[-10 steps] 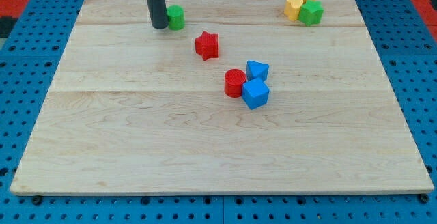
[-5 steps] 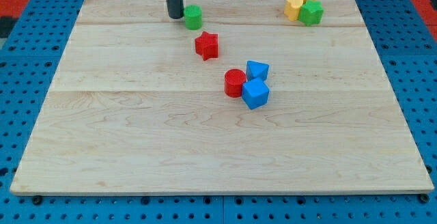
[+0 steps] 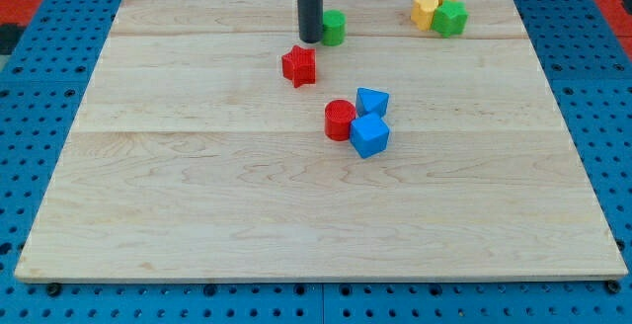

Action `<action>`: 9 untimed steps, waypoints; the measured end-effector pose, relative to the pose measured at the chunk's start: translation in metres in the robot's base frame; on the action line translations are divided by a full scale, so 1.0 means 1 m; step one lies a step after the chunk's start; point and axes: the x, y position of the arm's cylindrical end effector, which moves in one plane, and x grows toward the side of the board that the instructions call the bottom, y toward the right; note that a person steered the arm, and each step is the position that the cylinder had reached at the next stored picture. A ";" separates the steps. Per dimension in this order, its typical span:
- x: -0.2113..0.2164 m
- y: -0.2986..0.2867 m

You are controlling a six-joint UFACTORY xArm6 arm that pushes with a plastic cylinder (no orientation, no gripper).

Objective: Push green circle closer to yellow heart

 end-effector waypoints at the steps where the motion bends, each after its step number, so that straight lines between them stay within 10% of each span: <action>1: -0.018 0.010; 9: -0.041 0.096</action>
